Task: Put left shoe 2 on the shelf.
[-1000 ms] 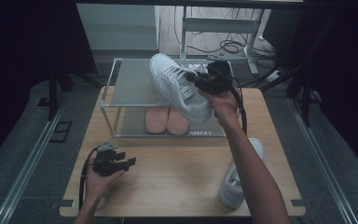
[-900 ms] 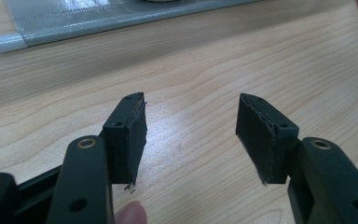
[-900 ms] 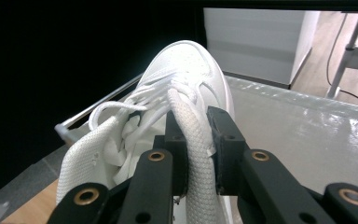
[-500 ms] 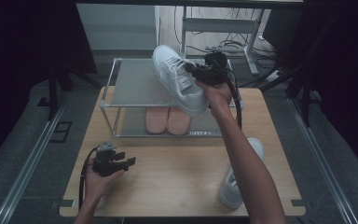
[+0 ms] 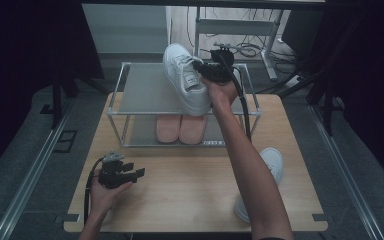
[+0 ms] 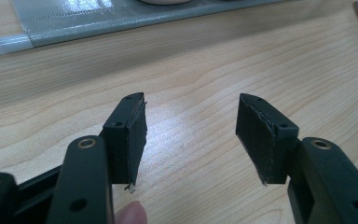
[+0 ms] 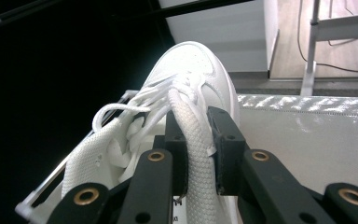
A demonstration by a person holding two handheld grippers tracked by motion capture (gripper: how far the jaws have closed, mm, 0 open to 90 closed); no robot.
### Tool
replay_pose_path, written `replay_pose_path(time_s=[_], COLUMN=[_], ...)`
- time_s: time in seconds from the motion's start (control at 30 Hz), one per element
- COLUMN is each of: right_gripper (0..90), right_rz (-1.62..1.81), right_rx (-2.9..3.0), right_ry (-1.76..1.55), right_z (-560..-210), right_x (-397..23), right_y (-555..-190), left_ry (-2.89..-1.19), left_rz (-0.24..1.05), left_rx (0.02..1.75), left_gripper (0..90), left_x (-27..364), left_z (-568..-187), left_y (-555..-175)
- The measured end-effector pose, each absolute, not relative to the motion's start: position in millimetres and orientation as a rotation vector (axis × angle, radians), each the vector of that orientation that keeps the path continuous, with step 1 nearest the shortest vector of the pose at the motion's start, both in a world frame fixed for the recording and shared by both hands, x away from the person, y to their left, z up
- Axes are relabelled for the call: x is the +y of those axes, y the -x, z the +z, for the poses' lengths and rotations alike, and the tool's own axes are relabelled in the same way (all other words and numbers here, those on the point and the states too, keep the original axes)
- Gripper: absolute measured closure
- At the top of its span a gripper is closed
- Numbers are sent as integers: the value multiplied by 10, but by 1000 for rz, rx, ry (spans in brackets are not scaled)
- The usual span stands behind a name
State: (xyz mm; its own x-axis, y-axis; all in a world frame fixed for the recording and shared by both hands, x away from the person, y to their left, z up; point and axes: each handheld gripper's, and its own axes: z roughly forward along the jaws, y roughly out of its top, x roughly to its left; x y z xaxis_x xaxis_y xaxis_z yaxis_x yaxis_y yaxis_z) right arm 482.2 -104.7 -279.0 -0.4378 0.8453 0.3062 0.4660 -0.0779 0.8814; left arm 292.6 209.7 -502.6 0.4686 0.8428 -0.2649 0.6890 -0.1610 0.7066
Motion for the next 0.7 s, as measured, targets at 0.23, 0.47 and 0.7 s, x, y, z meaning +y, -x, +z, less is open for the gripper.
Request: replay_pose_path(time_s=[0.23, 0.47, 0.7], right_gripper=[796, 794, 793], right_rz=[1503, 1501, 1481], right_rx=[1786, 1770, 1730], right_ry=[-1537, -1606, -1647], right_z=[-2872, -2948, -2983], right_x=[-943, -834, -682], right_y=[-4981, -5121, -5185], left_ry=[-1914, -1900, -1897], left_rz=[235, 233, 235], left_rx=[1267, 1287, 1290], left_gripper=[431, 432, 432], left_x=[2093, 2111, 2134], left_z=[-5034, -5037, -5039], left_y=[-2939, -2941, -2941])
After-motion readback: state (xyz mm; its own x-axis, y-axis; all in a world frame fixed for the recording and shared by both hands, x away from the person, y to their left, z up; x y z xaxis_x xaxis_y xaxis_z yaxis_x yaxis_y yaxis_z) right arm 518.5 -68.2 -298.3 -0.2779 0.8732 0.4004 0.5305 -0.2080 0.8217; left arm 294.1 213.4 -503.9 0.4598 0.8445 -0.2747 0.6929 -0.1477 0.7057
